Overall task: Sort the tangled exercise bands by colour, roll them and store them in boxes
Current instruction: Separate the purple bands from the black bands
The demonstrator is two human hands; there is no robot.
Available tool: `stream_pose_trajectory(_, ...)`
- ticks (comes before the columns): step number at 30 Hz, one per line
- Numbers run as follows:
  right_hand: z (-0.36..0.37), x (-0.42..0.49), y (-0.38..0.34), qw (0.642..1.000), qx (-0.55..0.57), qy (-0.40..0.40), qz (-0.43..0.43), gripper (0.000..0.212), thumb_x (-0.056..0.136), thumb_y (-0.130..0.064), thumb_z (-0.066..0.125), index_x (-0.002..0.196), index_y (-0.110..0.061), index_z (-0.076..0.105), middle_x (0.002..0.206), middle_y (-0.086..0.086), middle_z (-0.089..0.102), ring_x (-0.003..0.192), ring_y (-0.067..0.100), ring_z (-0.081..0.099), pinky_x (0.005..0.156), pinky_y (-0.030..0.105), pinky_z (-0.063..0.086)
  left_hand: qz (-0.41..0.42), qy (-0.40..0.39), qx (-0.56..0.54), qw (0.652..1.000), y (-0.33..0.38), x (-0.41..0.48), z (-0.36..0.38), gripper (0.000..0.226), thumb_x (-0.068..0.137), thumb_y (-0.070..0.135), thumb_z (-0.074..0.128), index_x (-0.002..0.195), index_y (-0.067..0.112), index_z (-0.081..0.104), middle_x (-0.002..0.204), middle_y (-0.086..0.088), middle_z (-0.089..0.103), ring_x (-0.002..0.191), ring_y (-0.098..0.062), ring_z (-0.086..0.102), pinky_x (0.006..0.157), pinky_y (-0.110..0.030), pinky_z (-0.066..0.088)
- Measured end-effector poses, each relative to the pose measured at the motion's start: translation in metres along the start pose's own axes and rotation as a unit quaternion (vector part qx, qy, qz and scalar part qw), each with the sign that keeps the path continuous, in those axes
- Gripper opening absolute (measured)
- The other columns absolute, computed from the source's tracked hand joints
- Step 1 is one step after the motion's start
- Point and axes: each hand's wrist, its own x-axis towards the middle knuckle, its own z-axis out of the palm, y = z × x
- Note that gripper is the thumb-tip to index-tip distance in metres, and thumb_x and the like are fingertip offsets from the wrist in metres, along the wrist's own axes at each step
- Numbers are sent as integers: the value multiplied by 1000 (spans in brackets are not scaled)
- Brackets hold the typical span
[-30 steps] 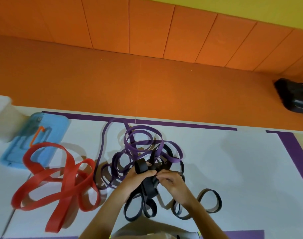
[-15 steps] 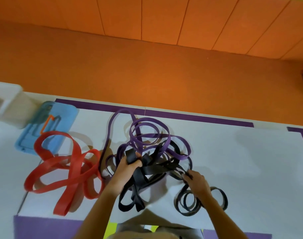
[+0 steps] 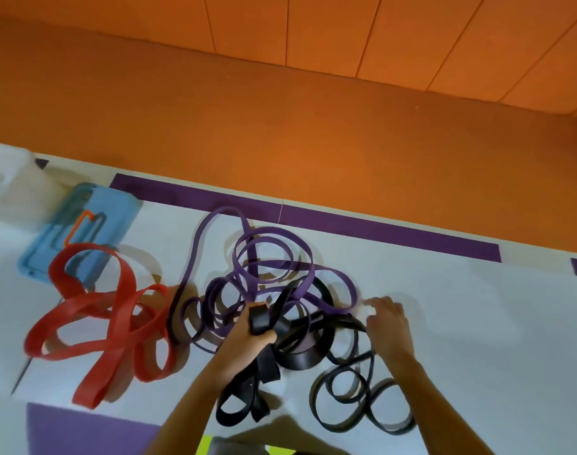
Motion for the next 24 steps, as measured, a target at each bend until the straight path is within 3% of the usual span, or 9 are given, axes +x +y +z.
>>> stream_pose_trajectory(3,3,22,-46,980,185,11,-76,27,105,-12,49,115,-25,70,109,-8,69,98,10,66,81,15,49,-66,20,56,996,1,8,12,18,77,19,67,94,26,66,88,-10,70,78,-17,69,80,-44,56)
stream_pose_trajectory(6,13,49,-86,957,269,-44,-101,30,107,-16,50,129,-26,69,119,-6,69,99,7,65,85,13,50,-130,8,145,981,2,15,19,20,82,32,68,101,39,64,87,6,75,82,-6,72,87,-37,62)
stream_pose_trajectory(7,17,58,-95,955,272,-63,-98,33,108,-18,50,135,-26,67,121,-1,71,93,8,65,79,15,51,-137,1,161,977,5,17,22,25,83,36,68,107,42,63,87,8,75,84,-7,72,88,-39,62)
stream_pose_trajectory(9,22,75,-107,965,228,-80,-98,36,109,-23,46,139,-26,65,122,5,72,83,7,62,67,13,46,-145,-20,169,975,10,24,28,47,84,35,68,129,43,57,93,8,75,87,-8,72,87,-39,61)
stream_pose_trajectory(12,26,90,-107,986,111,-72,-101,39,108,-22,42,136,-29,67,137,5,62,119,25,55,94,37,52,-185,-71,228,953,15,33,35,84,87,31,68,160,44,29,103,7,71,88,-13,69,75,-31,56)
stream_pose_trajectory(15,22,95,-96,991,-32,14,-128,30,104,-22,51,119,-31,75,134,2,54,125,27,46,103,45,44,-211,-69,287,932,14,37,37,93,91,33,67,164,49,12,97,4,67,92,-23,70,82,-37,58)
stream_pose_trajectory(17,20,96,-86,989,-66,10,-133,23,101,-20,57,113,-30,74,142,2,49,134,30,42,107,50,43,-211,-41,302,929,12,36,38,94,93,35,65,165,51,6,89,4,66,88,-23,70,84,-39,60)
stream_pose_trajectory(20,19,92,-76,990,-49,-50,-119,29,100,-16,57,126,-28,60,131,7,55,119,36,58,94,49,55,-210,16,301,930,6,31,38,97,93,38,64,164,53,0,90,5,71,85,-19,71,84,-39,61)
stream_pose_trajectory(24,15,86,-66,986,-56,-67,-140,39,105,-21,55,142,-29,46,124,11,64,107,34,68,87,38,56,-196,53,308,930,3,21,30,93,96,41,62,164,51,-2,74,7,65,69,-10,65,60,-25,51)
